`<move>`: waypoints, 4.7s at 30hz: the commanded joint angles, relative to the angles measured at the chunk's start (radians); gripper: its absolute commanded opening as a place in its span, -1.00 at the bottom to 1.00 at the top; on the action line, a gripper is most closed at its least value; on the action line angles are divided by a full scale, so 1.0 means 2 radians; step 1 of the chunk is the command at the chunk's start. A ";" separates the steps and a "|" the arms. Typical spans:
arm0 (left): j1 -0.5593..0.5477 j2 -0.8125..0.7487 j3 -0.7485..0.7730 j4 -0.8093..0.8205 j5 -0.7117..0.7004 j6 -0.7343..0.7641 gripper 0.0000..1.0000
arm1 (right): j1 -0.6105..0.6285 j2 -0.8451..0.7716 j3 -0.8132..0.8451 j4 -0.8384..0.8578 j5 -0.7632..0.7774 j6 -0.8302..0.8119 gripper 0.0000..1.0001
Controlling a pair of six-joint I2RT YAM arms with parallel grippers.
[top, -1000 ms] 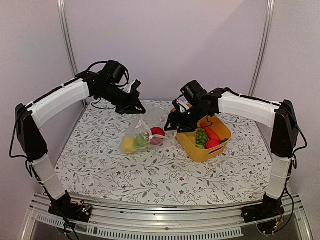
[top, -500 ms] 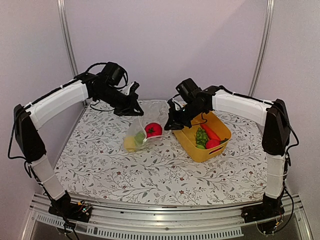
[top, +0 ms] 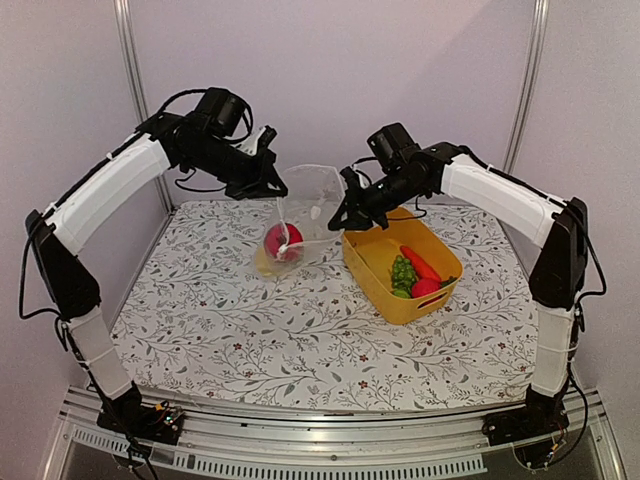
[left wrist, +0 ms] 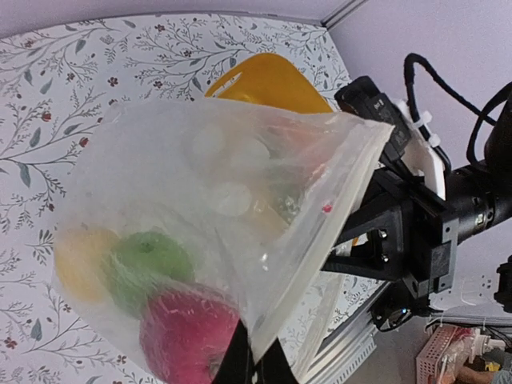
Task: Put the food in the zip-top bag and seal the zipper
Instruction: Adjust the zipper food storage bag at the center of the board, then pick up the fake fruit from the bin, then place the fake fruit in the zipper food storage bag.
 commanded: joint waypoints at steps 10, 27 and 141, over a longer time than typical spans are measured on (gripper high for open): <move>-0.013 0.029 -0.080 -0.026 -0.026 -0.003 -1.00 | -0.007 0.010 0.009 -0.030 -0.038 -0.010 -0.59; 0.015 0.007 -0.174 0.025 0.005 -0.053 -1.00 | -0.040 -0.081 0.018 -0.079 -0.010 -0.058 0.30; 0.008 0.075 -0.062 0.063 0.047 -0.022 -1.00 | -0.051 -0.097 -0.042 -0.066 0.053 -0.188 0.23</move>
